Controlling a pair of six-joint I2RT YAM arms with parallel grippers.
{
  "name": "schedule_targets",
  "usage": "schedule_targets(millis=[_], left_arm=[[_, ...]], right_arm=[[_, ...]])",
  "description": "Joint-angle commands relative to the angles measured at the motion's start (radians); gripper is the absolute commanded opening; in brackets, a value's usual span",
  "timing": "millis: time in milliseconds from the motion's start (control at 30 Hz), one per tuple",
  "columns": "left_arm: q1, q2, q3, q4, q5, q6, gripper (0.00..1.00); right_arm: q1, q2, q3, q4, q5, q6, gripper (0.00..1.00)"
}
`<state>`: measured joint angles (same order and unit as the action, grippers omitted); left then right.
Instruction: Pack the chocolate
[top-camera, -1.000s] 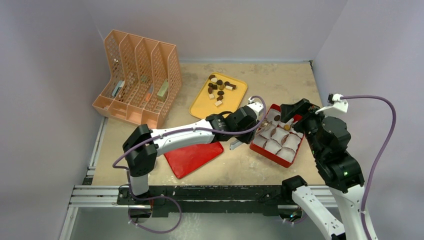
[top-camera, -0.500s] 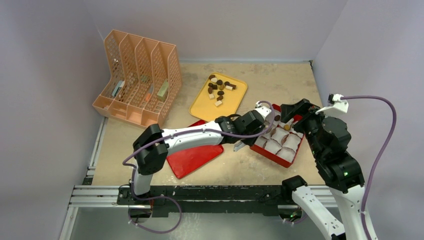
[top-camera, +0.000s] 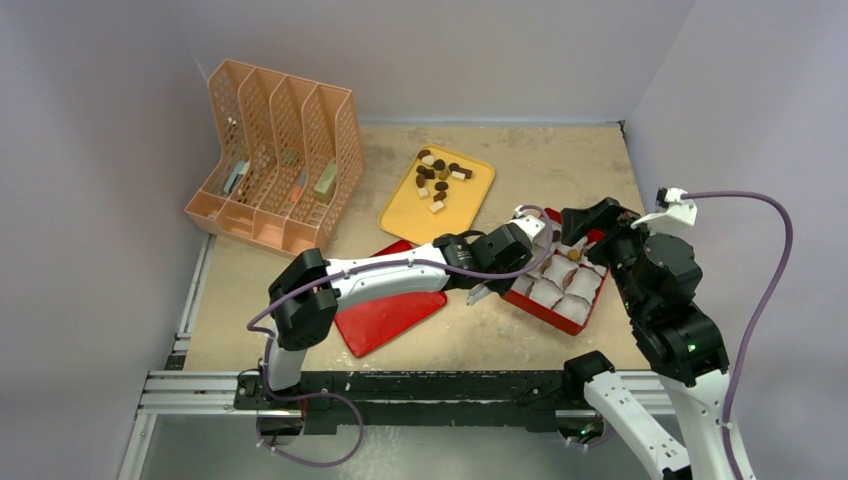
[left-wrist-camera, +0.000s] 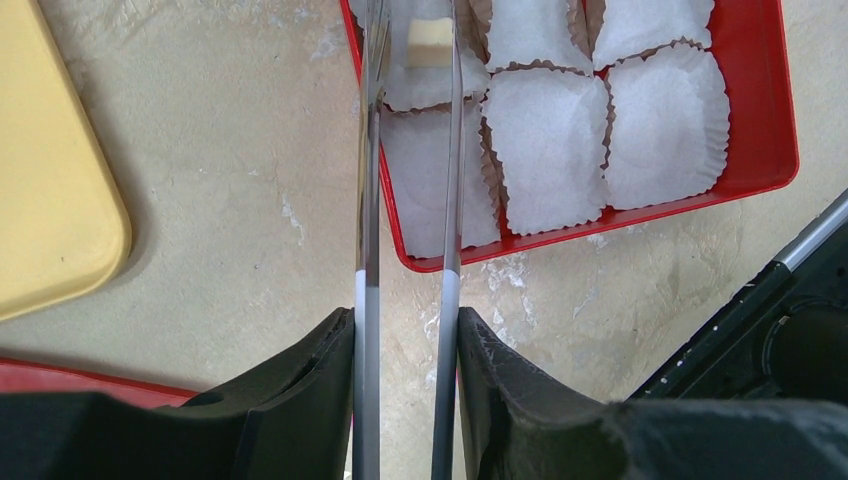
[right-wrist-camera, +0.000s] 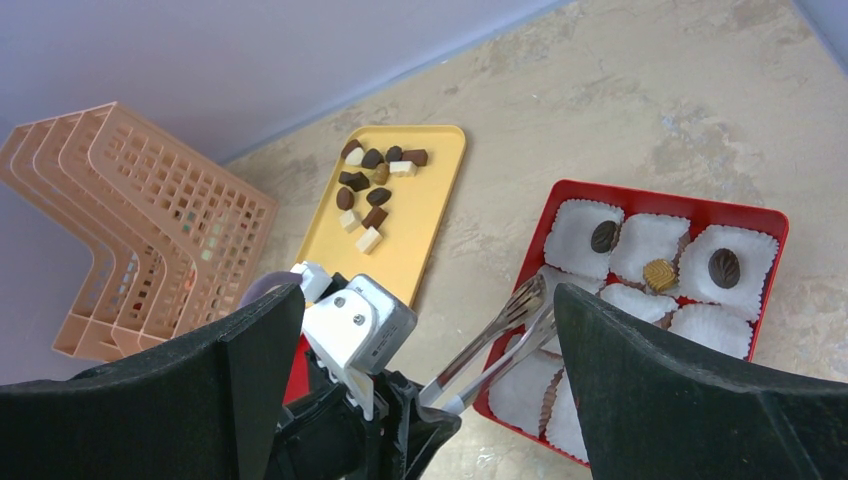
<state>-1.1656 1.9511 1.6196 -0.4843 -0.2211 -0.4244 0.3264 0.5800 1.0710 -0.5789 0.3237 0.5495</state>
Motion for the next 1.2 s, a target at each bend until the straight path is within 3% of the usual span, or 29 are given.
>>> schedule_targets(millis=[0, 200, 667, 1167], left_arm=[[-0.005, -0.035, 0.065, 0.020, -0.032, 0.017, 0.36], [-0.006, -0.100, 0.081, 0.022, -0.042, -0.002, 0.35], [0.008, -0.247, 0.023, 0.015, -0.212, -0.030, 0.34], [0.236, -0.308, -0.071, -0.068, -0.171, -0.011, 0.34]], right_arm=[[0.002, -0.001, 0.013, 0.032, 0.015, 0.004, 0.96], [0.002, 0.004, 0.015, 0.037, 0.017, 0.006, 0.96], [0.002, 0.006, 0.009, 0.043, 0.017, 0.010, 0.96], [0.003, -0.009, 0.008, 0.028, 0.020, 0.016, 0.96]])
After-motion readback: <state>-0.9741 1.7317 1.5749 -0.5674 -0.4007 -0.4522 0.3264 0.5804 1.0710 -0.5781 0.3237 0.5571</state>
